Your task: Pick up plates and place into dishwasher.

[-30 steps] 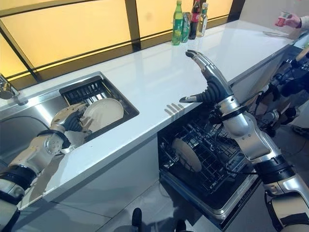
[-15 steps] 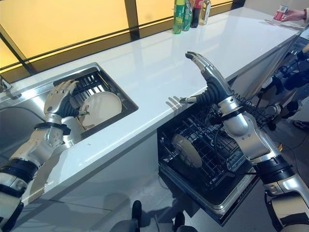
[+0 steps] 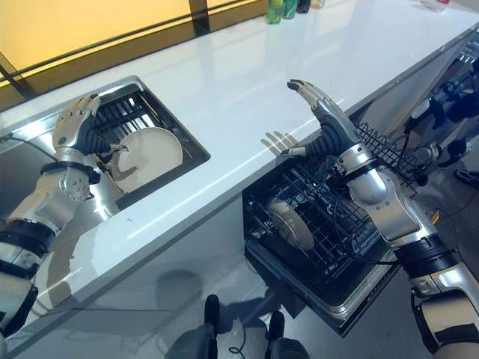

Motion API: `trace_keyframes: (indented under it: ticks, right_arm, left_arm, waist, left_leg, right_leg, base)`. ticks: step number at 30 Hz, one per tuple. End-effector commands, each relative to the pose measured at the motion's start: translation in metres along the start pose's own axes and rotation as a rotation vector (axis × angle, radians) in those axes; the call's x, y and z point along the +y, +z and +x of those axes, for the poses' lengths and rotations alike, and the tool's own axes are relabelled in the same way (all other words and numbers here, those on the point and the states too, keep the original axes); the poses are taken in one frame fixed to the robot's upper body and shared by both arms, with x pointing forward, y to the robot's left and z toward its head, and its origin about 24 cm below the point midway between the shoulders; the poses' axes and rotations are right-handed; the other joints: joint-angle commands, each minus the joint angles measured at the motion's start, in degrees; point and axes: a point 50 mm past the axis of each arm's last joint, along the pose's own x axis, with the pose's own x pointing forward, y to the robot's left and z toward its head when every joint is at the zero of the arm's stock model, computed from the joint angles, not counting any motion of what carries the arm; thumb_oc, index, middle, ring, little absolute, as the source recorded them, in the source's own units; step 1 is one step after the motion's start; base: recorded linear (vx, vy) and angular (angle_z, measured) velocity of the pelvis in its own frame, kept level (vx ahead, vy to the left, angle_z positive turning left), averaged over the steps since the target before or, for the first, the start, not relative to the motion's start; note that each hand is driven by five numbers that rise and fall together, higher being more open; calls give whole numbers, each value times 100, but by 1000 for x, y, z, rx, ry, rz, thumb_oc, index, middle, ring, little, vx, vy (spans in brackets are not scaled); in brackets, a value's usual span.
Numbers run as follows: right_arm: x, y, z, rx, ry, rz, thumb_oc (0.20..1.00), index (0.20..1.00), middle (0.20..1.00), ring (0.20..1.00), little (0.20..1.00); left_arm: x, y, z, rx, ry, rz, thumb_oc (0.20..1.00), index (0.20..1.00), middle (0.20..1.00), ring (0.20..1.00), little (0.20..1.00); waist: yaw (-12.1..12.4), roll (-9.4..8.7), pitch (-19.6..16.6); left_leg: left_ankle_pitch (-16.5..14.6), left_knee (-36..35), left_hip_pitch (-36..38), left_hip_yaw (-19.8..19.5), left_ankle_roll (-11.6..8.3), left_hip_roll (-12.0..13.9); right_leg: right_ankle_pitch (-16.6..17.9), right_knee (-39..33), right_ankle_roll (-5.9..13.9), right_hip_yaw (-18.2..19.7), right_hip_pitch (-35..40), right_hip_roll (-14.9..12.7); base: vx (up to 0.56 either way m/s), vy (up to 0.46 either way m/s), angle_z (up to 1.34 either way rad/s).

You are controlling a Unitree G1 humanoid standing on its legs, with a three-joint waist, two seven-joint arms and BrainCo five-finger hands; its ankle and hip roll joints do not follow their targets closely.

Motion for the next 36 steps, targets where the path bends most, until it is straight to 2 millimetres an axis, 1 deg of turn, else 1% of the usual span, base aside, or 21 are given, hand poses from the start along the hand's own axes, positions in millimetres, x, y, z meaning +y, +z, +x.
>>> trace_keyframes:
  ticks: [1,6,9,11,14,19,26,29,34,36]
  right_arm:
    - [-33,17,18,-82,-42,-97,1000,1000,1000,1000,1000]
    - [-39,13,15,-62,-20,-126,1000,1000,1000,1000,1000]
    - [-41,10,13,-54,-6,-138,1000,1000,1000,1000,1000]
    - [-41,10,13,-52,1,-143,1000,1000,1000,1000,1000]
    - [-44,10,12,-51,7,-161,1000,1000,1000,1000,1000]
    - [-47,9,10,-42,8,-184,1000,1000,1000,1000,1000]
    - [-52,6,4,-25,25,-200,1000,1000,1000,1000,1000]
    - [-53,7,5,-28,31,-200,1000,1000,1000,1000,1000]
    - [-54,9,6,-38,31,-201,1000,1000,1000,1000,1000]
    - [-52,8,5,-34,33,-201,1000,1000,1000,1000,1000]
  left_arm:
    - [51,5,27,-7,70,-58,1000,1000,1000,1000,1000]
    - [64,9,30,-52,12,-64,1000,1000,1000,1000,1000]
    - [72,9,32,-64,6,-52,1000,1000,1000,1000,1000]
    - [74,9,34,-60,-15,-19,1000,1000,1000,1000,1000]
    - [76,9,35,-58,-79,-29,1000,1000,1000,1000,1000]
    - [73,5,33,-40,-224,-66,1000,1000,1000,1000,1000]
    - [67,-12,26,73,-478,-130,1000,1000,1000,1000,1000]
    - [66,-15,24,109,-544,-154,1000,1000,1000,1000,1000]
    - [65,-21,22,143,-587,-164,1000,1000,1000,1000,1000]
    - [61,-24,20,154,-602,-166,1000,1000,1000,1000,1000]
  waist:
    - [-152,-121,207]
    - [-203,-133,400]
    - [-229,-122,468]
    - [-246,-111,490]
    - [-271,-106,499]
    - [-267,-77,511]
    - [-270,32,433]
    - [-256,70,400]
    - [-236,101,373]
    - [-239,104,355]
  left_leg:
    - [-1151,168,360,359,229,-525]
    - [-1104,156,214,379,247,-531]
    - [-1080,141,175,399,248,-534]
    - [-1074,138,169,419,248,-535]
    - [-1060,131,133,416,244,-544]
    - [-1050,119,125,403,249,-564]
    - [-1050,105,234,389,244,-602]
    - [-1055,95,266,382,241,-608]
    - [-1046,82,299,353,235,-630]
    - [-1042,73,317,344,230,-630]
  right_leg:
    - [-270,366,356,293,-576,-121]
    - [-224,442,374,338,-805,-110]
    - [-207,472,384,341,-873,-109]
    - [-211,487,389,338,-890,-108]
    - [-198,492,401,341,-935,-117]
    - [-191,503,409,334,-955,-111]
    - [-203,472,420,257,-813,-150]
    - [-212,442,416,222,-758,-156]
    - [-213,402,414,191,-682,-162]
    - [-213,389,413,176,-655,-166]
  base:
    - [-70,59,1]
    - [-64,57,-4]
    - [-34,61,-7]
    - [-8,58,-7]
    - [-11,32,-5]
    - [-2,3,-1]
    - [20,11,0]
    - [0,0,0]
    - [0,0,0]
    - [0,0,0]
